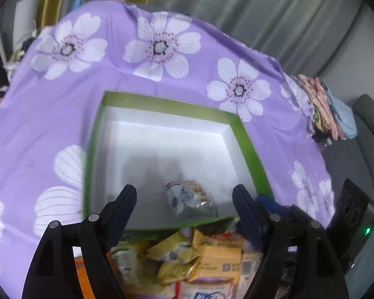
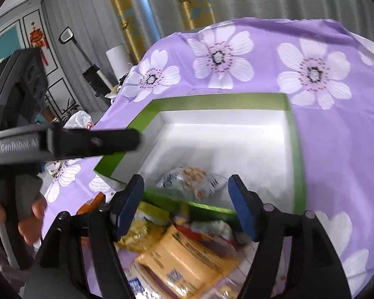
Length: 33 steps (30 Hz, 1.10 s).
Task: Organize snacks
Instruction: 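Carry the peanut bag into the green box and open the right tool, then grasp the white-and-blue biscuit packet with the right tool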
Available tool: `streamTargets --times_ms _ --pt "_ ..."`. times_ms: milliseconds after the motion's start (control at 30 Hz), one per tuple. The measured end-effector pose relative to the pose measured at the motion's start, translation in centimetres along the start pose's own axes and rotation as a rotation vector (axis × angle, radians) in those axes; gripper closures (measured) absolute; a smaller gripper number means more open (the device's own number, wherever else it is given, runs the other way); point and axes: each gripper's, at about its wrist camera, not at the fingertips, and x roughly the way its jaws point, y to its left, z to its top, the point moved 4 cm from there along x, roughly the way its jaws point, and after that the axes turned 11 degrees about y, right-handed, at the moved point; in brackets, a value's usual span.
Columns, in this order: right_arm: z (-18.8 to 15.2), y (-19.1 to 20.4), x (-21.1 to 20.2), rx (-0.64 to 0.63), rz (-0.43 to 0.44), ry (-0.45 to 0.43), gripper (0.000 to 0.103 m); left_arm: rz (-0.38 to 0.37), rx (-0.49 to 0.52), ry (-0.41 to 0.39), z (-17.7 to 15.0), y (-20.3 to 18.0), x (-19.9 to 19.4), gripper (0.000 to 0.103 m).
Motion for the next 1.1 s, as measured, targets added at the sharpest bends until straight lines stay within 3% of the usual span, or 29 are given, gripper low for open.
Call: streamTargets --times_ms 200,400,1100 --pt "-2.8 -0.4 -2.9 0.034 0.007 -0.015 0.031 0.020 0.033 -0.008 -2.7 -0.1 -2.2 0.023" --pt "-6.2 0.6 -4.7 0.052 0.033 0.007 0.029 0.019 0.034 0.035 -6.1 -0.4 -2.8 0.023" --pt "-13.9 5.9 -5.0 -0.042 0.127 0.163 0.030 -0.015 0.065 0.183 -14.0 -1.4 -1.1 0.023"
